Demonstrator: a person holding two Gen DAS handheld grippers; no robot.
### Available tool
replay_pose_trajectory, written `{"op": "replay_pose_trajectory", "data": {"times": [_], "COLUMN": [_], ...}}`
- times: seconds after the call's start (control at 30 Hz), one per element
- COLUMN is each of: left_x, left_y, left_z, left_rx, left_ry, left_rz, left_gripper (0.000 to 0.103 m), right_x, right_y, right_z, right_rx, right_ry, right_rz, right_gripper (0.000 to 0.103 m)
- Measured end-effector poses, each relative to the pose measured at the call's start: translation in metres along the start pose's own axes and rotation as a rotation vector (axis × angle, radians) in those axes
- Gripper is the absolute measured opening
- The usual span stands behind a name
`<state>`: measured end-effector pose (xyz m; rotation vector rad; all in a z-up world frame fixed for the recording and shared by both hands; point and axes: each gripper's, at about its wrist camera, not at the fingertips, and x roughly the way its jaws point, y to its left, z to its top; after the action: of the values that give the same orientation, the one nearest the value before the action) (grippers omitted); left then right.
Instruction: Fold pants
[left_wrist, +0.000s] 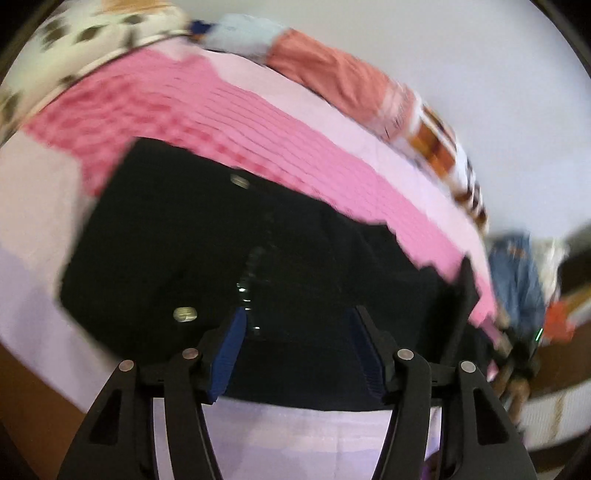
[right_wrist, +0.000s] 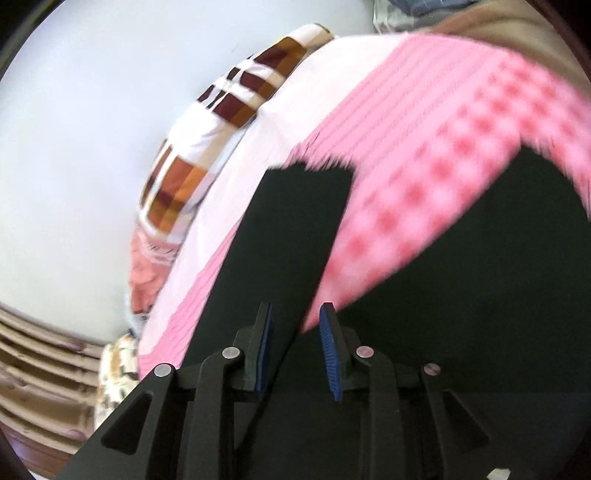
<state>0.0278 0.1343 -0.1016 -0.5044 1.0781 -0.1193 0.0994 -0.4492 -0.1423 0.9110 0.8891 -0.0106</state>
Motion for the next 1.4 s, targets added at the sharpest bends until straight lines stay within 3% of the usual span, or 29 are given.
{"op": "replay_pose_trajectory", "data": {"times": [0.1,0.2,0.4,0.47,0.53,0.73,0.83,0.97,1.07,1.23,1.4], "left_x": [0.018,0.026,0.047,0.049,0.05,0.055,0.056,0.053,0.052,0.051,0.051], "left_y": [-0.017,-0.024,-0.014,-0.013,-0.013,-0.02,-0.02,-0.016,-0.016,-0.02,-0.022], "left_z": [-0.005,-0.01,-0.011,-0.011,-0.011,-0.011,-0.01,-0.009,-0.009,-0.011,-0.013], "left_rx": [0.075,0.113,0.06,0.049,0.051,0.078,0.077,0.068,0.068,0.107,0.137], "left_ry": [0.017,0.022,0.078,0.076,0.078,0.091,0.103,0.113,0.12,0.127,0.133], "left_rz": [-0.005,0.027,0.038,0.038,0.044,0.066,0.073,0.066,0.064,0.086,0.096], "left_gripper": [0.059,0.059,0.059,0.059,0.059,0.064,0.064,0.064,0.064,0.064,0.064], "right_x": [0.015,0.032,0.054,0.057,0.056,0.008,-0.046,-0.112,-0.143,-0.15,-0.141], "right_y": [-0.008,-0.018,-0.022,-0.022,-0.024,-0.025,-0.028,-0.048,-0.075,-0.122,-0.148], "right_z": [0.023,0.039,0.05,0.05,0.049,0.036,0.02,-0.005,-0.029,-0.076,-0.097], "right_rx": [-0.015,-0.005,0.0,-0.005,0.01,0.064,0.085,0.133,0.205,0.316,0.399], "right_ry": [-0.006,0.014,0.031,0.035,0.021,-0.067,-0.134,-0.201,-0.201,-0.158,-0.144], "right_rz": [-0.04,-0.016,0.039,0.003,0.014,0.06,0.072,0.025,-0.024,-0.088,-0.081], "right_gripper": [0.026,0.026,0.024,0.005,0.005,0.004,0.004,0.004,0.004,0.003,0.003]}}
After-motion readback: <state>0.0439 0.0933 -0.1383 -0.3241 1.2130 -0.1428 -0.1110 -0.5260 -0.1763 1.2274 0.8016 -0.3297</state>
